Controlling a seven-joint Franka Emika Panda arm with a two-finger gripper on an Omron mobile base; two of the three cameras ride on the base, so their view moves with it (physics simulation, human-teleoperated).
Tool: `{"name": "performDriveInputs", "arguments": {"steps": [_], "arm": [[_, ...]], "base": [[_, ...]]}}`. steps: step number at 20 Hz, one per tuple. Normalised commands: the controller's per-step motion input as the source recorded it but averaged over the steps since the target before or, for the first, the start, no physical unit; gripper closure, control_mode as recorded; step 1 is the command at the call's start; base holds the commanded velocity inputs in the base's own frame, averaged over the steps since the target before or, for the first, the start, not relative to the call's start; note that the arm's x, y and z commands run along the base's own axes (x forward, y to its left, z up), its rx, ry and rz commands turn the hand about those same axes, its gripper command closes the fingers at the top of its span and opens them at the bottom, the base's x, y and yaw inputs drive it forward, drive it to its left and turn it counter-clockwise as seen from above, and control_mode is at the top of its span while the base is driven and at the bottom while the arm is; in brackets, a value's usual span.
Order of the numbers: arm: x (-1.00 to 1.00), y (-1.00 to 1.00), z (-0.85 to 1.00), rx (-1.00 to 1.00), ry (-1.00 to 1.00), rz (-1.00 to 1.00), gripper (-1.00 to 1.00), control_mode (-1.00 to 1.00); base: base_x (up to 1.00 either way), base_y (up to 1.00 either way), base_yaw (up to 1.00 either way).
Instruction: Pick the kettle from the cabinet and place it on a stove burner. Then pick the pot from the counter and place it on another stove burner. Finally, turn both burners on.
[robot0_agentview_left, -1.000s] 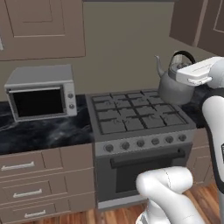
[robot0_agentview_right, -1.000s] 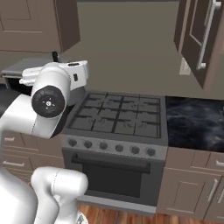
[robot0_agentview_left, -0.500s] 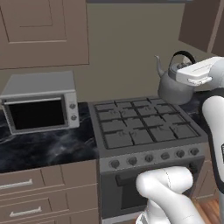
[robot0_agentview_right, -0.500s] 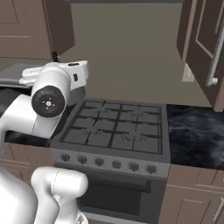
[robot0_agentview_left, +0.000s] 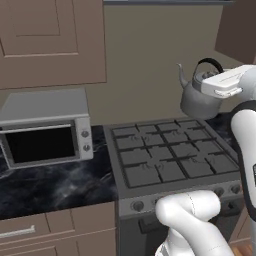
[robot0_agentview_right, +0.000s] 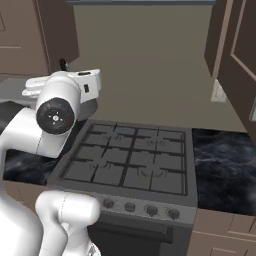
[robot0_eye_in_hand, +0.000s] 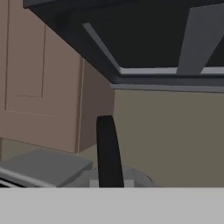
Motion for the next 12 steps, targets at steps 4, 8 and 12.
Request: {"name": "performDriveInputs", "arguments": {"steps": [4,8,12], "arm": [[0.16,0.08,0.00,0.00,0.00,0.00,1.00,-1.00],[0.03,0.01,0.00,0.00,0.00,0.00,1.00,-1.00],[0.16,0.00,-0.03,0.00,0.00,0.00,1.00,-1.00]], "base": [[0.10,0.06,0.00],[0.00,0.00,0.00],[0.00,0.00,0.00]]}}
